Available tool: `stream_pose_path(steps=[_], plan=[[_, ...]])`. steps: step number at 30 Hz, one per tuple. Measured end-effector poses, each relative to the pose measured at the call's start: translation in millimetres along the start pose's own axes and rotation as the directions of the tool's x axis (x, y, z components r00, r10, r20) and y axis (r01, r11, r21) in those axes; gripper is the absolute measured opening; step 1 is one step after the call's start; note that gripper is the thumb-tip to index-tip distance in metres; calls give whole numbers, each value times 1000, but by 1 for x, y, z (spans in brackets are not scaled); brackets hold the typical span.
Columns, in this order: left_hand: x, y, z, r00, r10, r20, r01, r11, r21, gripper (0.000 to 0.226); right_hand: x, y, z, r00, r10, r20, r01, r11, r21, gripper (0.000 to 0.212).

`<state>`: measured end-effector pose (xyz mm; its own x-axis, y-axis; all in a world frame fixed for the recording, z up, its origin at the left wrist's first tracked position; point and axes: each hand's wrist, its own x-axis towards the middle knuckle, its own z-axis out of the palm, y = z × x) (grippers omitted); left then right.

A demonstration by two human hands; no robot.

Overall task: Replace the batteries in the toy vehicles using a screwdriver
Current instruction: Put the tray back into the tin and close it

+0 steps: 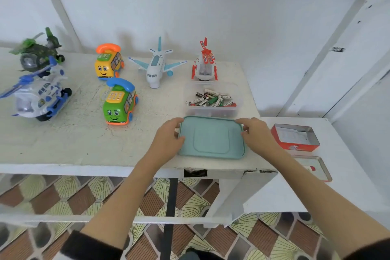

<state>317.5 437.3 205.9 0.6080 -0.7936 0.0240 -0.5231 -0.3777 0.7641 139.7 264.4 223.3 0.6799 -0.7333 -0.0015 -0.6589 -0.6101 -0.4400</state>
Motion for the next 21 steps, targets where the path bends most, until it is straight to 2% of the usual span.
stream_pose_path(steps=[3,7,9,11,13,16,18,21], plan=[[-7,3,-8,984,45,-170,-64,992,-110,50,-7,-5,-5,985,64,-159,-34,981,189,40],[-8,7,-22,940,101,-326,-172,965,-200,49,-16,-19,-16,958,185,-220,-49,858,511,32],[-8,12,-27,917,129,-376,-218,954,-204,48,-20,-29,-24,949,179,-258,0,822,569,17],[-8,15,-30,891,160,-425,-267,942,-203,45,-22,-38,-31,938,190,-289,35,780,624,21],[-10,15,-31,861,221,-458,-318,937,-146,36,-25,-44,-35,935,228,-271,21,728,685,27],[-13,5,-27,846,277,-455,-353,931,-89,27,-31,-44,-33,935,269,-231,-39,727,686,30],[-19,-3,-22,870,246,-427,-306,949,-77,27,-35,-39,-25,937,296,-184,-98,730,676,24],[-28,-12,-15,923,120,-367,-170,980,-107,29,-42,-31,-10,948,311,-62,-182,695,696,4]])
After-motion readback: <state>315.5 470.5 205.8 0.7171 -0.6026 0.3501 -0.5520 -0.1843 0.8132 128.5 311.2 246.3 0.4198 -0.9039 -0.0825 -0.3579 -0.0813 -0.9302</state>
